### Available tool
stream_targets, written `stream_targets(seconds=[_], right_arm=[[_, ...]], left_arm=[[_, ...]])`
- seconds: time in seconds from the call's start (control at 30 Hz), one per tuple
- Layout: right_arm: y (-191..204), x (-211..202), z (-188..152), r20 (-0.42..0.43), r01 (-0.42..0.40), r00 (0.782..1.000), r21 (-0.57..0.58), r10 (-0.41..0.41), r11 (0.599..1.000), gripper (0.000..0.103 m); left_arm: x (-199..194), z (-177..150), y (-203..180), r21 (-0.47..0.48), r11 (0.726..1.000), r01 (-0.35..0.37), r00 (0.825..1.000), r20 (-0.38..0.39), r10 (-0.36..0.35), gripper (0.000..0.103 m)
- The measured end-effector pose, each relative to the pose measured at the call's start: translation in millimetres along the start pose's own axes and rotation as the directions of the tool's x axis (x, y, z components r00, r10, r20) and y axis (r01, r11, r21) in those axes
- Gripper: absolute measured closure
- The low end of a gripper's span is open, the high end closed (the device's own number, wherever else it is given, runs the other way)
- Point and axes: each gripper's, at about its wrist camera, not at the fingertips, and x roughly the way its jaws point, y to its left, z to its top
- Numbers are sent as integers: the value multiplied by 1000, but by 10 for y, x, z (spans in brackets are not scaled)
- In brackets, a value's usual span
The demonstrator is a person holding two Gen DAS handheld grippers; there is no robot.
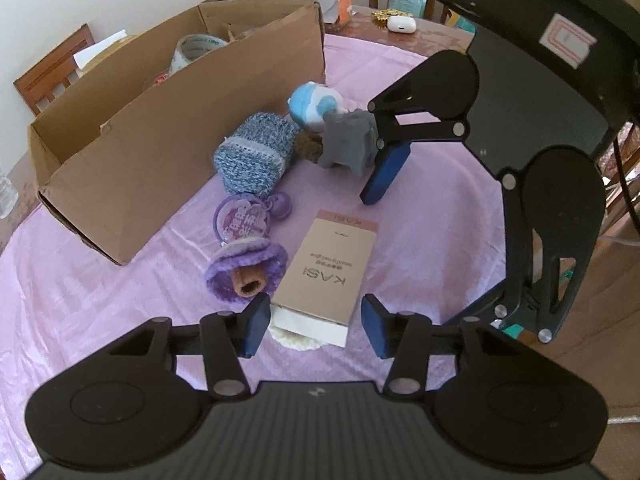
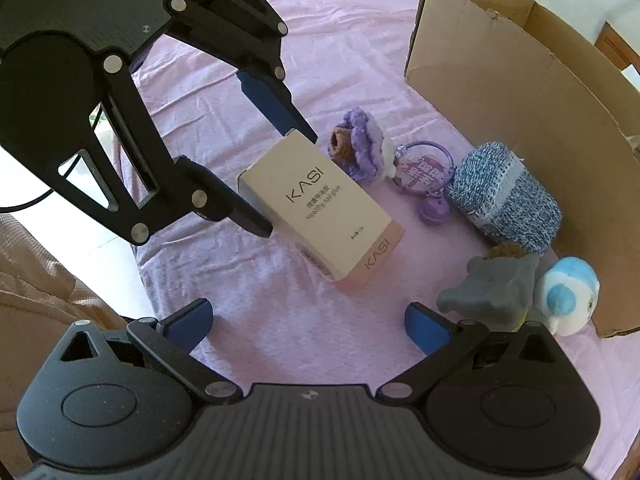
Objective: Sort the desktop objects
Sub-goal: 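Lift the KASI box with the left tool toward the right tool, then carry the KASI box toward the box with the left tool while the right grasps the grey plush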
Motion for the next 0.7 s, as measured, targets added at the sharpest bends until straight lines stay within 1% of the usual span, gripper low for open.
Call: stream_targets(seconds=[0.07,0.13,0.2,0.3,0.43,0.53,0.63,0.7], right_arm=[[-10,-1,-2,5,0,1000,4,0,1000,0],[-8,5,15,-5,8,1000,19,-7,1000,0],[-7,22,52,-29,18,999,37,-17,999,0],[-6,-9,77,-71,39,997,54,-35,998,0],[53,-208,43,-52,99,994,-31,-101,995,0],[4,-338,22,-49,154,986,-81,-158,985,0],[-116,-414,21,-50,222,972,-99,-227,970,0],[-191,-448,30,-65,271,958,-123,-280,955,0]], left_arm=[[6,8,-6,11,1000,-7,1000,5,7,53],[19,26,9,7,1000,12,1000,9,-12,53],[22,34,22,12,1000,29,1000,12,-29,53],[58,53,17,24,999,32,999,13,-32,54],[84,53,32,11,998,56,998,23,-56,55],[83,42,52,8,998,63,998,26,-63,55],[90,38,79,-3,998,64,998,28,-64,55],[90,38,83,-5,998,65,997,31,-65,55]])
